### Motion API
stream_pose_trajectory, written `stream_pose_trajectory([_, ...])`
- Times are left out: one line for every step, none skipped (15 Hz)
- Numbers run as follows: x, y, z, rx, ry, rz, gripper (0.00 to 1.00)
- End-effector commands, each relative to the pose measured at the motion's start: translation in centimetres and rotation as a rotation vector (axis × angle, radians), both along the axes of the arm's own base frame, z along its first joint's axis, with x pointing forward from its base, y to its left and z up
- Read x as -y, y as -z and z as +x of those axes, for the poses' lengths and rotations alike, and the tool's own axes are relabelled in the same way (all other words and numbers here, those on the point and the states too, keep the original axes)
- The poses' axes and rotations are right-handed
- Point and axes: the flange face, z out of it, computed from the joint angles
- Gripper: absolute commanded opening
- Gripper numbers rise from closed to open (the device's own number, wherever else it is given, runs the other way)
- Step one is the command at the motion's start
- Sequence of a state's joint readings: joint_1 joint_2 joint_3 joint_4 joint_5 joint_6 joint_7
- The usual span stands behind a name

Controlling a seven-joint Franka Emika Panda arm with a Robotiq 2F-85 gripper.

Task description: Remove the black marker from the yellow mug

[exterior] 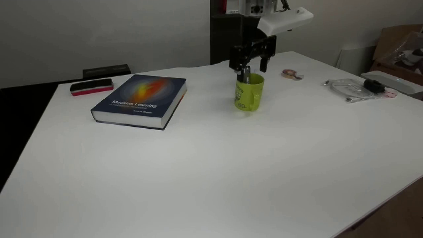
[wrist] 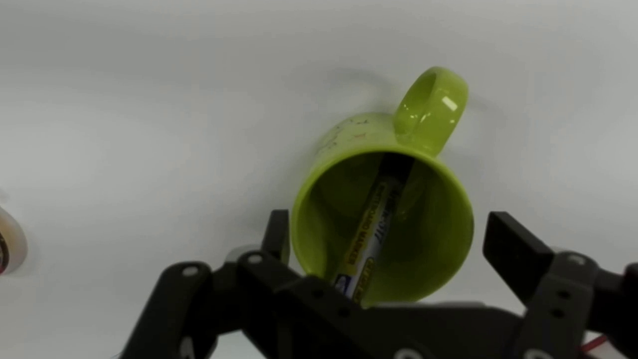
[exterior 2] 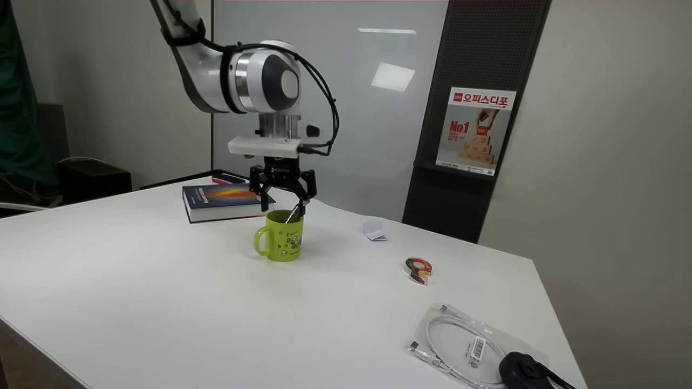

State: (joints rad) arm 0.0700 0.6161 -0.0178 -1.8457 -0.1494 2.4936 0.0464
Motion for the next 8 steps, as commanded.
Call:
stream_pose_trajectory([0.0,-0.3,0.2,0.014,0.003,-0.005,1.0])
stream_pose_trajectory([0.0,-0.5,0.5,0.02,0.006,-0.005,1.0])
stream_pose_trajectory([0.1,-0.8,0.8,0.026,0.008,0.002,1.0])
stream_pose_trajectory([0.1,-1.0,1.1,0.027,0.009,0.009,1.0])
stream_pose_trajectory([0.1,-1.2,1.4,0.027,0.011,0.016,1.0])
stream_pose_trajectory([0.1,-1.3,1.7,0.026,0.019,0.015,1.0])
stream_pose_trajectory([0.1,-1.4,1.9,0.026,0.022,0.019,1.0])
stream_pose_trajectory([0.2,-1.4,2.2,0.029,0.029,0.019,1.0])
